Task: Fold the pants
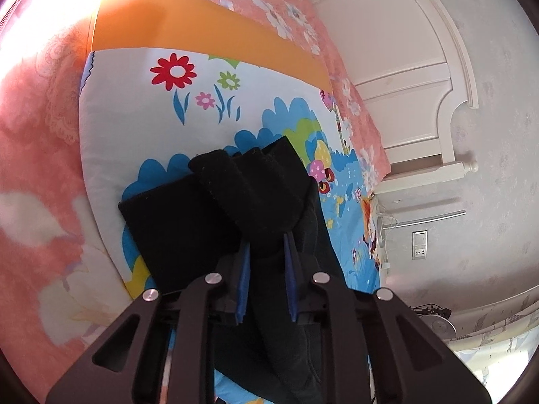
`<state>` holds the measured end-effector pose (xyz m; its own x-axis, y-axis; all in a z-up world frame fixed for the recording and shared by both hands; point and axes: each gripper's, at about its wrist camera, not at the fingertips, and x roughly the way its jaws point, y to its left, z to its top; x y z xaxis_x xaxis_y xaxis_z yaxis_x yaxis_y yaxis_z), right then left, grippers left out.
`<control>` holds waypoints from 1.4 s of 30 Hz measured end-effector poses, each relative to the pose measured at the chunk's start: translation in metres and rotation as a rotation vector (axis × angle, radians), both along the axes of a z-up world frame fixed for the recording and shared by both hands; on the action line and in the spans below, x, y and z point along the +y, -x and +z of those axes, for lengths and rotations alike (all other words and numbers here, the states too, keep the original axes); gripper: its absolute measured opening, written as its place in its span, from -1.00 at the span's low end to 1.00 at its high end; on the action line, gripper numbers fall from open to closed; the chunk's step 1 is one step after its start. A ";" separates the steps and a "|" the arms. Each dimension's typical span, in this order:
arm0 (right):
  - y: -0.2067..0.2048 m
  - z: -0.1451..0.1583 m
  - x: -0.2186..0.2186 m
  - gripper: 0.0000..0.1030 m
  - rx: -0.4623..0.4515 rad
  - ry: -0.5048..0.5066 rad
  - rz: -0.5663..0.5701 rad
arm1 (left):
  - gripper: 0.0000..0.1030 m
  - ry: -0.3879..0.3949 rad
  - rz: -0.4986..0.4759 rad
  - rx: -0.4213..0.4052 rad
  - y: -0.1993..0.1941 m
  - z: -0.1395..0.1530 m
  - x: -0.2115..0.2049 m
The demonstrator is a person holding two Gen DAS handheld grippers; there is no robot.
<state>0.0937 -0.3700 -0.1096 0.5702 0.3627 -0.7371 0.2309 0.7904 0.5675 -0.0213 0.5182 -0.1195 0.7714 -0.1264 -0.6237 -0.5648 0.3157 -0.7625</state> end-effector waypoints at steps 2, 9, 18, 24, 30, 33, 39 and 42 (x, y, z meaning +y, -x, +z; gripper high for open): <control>-0.002 0.003 0.003 -0.54 0.004 0.015 0.007 | -0.67 0.001 0.001 0.015 -0.002 0.000 0.001; -0.034 0.063 0.005 -0.61 -0.118 -0.060 0.068 | -0.73 -0.101 -0.070 0.026 -0.032 0.078 0.005; -0.028 0.008 -0.013 -0.62 0.062 0.050 0.055 | -0.73 -0.030 -0.081 0.168 0.033 -0.003 0.001; -0.026 0.008 -0.011 -0.62 0.040 0.072 0.060 | -0.73 -0.180 -0.149 0.117 0.021 0.033 -0.009; -0.022 0.000 -0.004 -0.61 0.036 0.146 0.049 | -0.72 -0.265 -0.131 0.137 0.025 0.036 -0.016; -0.021 -0.001 -0.002 -0.61 0.026 0.171 0.058 | -0.49 -0.138 -0.119 0.137 0.032 -0.009 -0.001; -0.022 -0.002 -0.002 -0.59 0.027 0.184 0.056 | -0.41 -0.079 -0.056 0.072 0.040 -0.007 0.015; -0.022 -0.002 -0.001 -0.59 0.026 0.194 0.056 | -0.88 -0.121 -0.132 0.140 0.017 0.000 0.014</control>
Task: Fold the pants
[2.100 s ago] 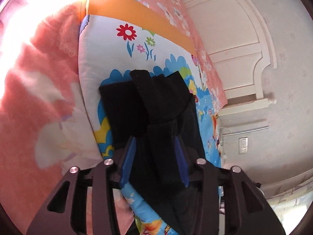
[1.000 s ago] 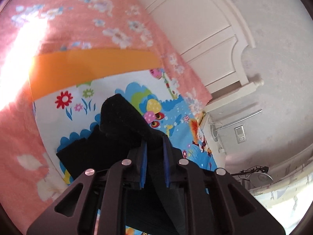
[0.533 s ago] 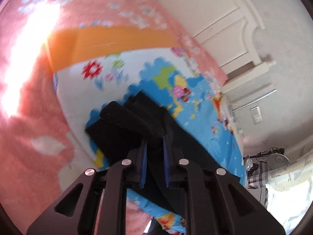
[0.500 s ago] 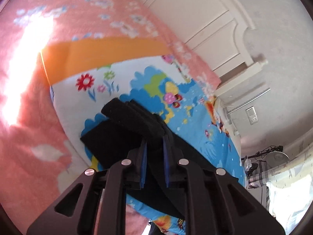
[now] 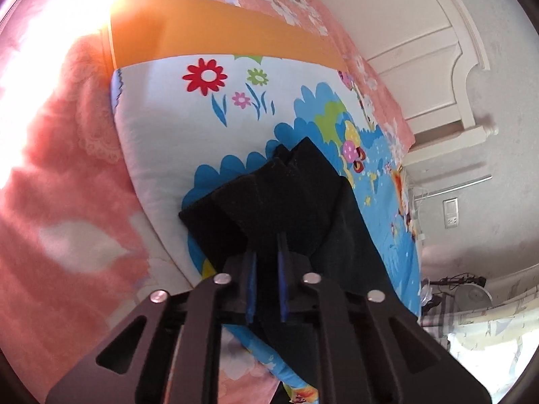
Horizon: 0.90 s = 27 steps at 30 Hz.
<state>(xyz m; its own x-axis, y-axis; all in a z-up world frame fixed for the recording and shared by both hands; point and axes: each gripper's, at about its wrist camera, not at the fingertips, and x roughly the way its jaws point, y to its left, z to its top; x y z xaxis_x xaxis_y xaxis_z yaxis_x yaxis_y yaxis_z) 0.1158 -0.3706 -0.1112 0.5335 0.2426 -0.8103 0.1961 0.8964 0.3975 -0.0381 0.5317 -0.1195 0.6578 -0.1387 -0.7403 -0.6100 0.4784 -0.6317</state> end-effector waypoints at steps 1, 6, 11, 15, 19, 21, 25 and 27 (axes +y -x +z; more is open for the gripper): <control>0.000 0.002 0.000 -0.60 0.006 -0.005 0.000 | -0.89 -0.025 -0.015 0.010 -0.010 0.009 -0.004; -0.027 0.049 -0.004 -0.65 -0.041 -0.133 0.048 | -0.91 -0.135 -0.094 -0.036 -0.079 0.102 -0.013; -0.028 0.101 -0.010 -0.65 -0.217 -0.121 0.029 | -0.91 -0.244 -0.064 -0.212 -0.088 0.182 -0.022; -0.022 0.041 -0.008 -0.65 -0.072 -0.103 0.036 | -0.91 -0.123 -0.008 -0.091 -0.047 0.103 -0.001; -0.008 -0.001 -0.006 -0.65 0.022 -0.091 0.035 | -0.91 -0.001 0.036 0.008 -0.013 0.016 0.008; -0.005 0.000 -0.009 -0.65 0.015 -0.101 0.034 | -0.91 0.019 0.052 0.001 -0.005 0.002 0.011; -0.009 0.010 -0.005 -0.65 0.003 -0.061 0.047 | -0.91 -0.001 0.032 -0.016 -0.015 0.014 0.011; -0.010 0.011 -0.004 -0.65 0.004 -0.054 0.043 | -0.91 -0.027 0.021 -0.042 -0.018 0.031 0.007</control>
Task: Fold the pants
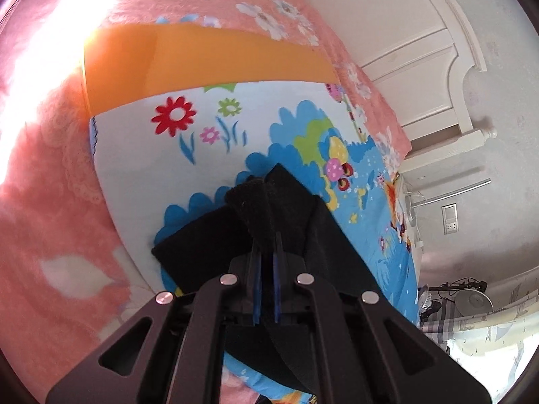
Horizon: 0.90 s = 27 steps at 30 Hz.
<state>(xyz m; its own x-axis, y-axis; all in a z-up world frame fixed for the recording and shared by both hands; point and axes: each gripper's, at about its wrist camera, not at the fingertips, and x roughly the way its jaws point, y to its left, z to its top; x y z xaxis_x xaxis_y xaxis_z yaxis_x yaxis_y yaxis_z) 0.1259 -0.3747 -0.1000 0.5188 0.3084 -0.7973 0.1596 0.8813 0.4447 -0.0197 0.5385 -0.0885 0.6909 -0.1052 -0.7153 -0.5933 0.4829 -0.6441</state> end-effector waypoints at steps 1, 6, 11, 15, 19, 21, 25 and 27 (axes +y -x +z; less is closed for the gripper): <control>0.001 0.002 -0.002 -0.65 -0.006 -0.009 -0.004 | -0.91 -0.023 -0.003 -0.027 0.002 0.012 -0.003; 0.008 0.004 -0.007 -0.65 -0.001 -0.016 -0.005 | -0.91 -0.010 0.009 0.012 0.013 0.000 -0.002; 0.017 0.019 -0.008 -0.65 -0.032 -0.035 0.010 | -0.91 0.032 0.020 0.035 0.012 -0.026 0.006; 0.016 -0.003 -0.007 -0.65 0.026 -0.017 0.004 | -0.88 0.072 0.038 0.052 0.015 -0.042 0.007; 0.017 -0.013 -0.007 -0.64 0.032 -0.011 0.004 | -0.26 0.101 0.062 0.022 0.027 -0.045 0.010; 0.016 -0.011 -0.007 -0.62 0.034 0.002 0.003 | -0.20 0.132 0.066 -0.008 0.033 -0.047 0.011; 0.016 -0.012 -0.008 -0.61 0.033 -0.012 -0.005 | -0.66 0.124 0.008 -0.026 0.032 -0.050 -0.001; 0.017 -0.011 -0.005 -0.61 0.026 0.000 0.001 | -0.80 0.056 0.022 0.015 0.034 -0.046 -0.006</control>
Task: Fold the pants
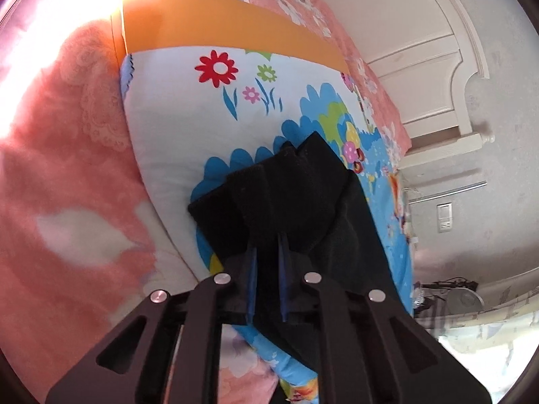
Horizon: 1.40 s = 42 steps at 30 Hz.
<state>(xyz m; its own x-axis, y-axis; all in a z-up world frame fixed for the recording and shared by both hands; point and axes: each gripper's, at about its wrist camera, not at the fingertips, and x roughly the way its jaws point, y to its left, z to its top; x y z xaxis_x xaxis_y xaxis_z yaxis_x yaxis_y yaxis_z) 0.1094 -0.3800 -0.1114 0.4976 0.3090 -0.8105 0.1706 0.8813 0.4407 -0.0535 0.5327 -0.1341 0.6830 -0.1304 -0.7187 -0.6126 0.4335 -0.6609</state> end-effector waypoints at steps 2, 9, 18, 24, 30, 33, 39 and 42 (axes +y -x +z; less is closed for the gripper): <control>0.001 0.001 0.001 -0.61 -0.007 0.001 0.005 | -0.81 -0.012 0.048 0.029 0.009 0.000 -0.001; 0.001 0.004 0.001 -0.63 -0.018 -0.008 0.016 | -0.25 -0.049 0.053 -0.028 0.030 0.021 -0.012; 0.003 0.007 0.008 -0.64 -0.007 0.045 0.005 | -0.29 0.274 -0.670 -0.245 -0.035 0.033 -0.296; 0.011 0.002 0.017 -0.64 -0.041 0.154 0.023 | -0.38 0.451 -0.757 -0.087 -0.066 -0.028 -0.394; 0.014 -0.005 0.007 -0.63 -0.069 0.096 0.018 | -0.38 0.462 -0.690 -0.101 -0.067 -0.034 -0.405; 0.015 -0.005 0.007 -0.63 -0.076 0.093 0.023 | -0.37 0.443 -0.710 -0.088 -0.076 -0.031 -0.417; 0.018 -0.008 0.004 -0.63 -0.089 0.068 0.017 | -0.38 0.490 -0.675 -0.052 -0.075 -0.042 -0.427; 0.019 -0.007 0.004 -0.63 -0.094 0.068 0.014 | -0.49 0.492 -0.646 -0.075 -0.079 -0.047 -0.424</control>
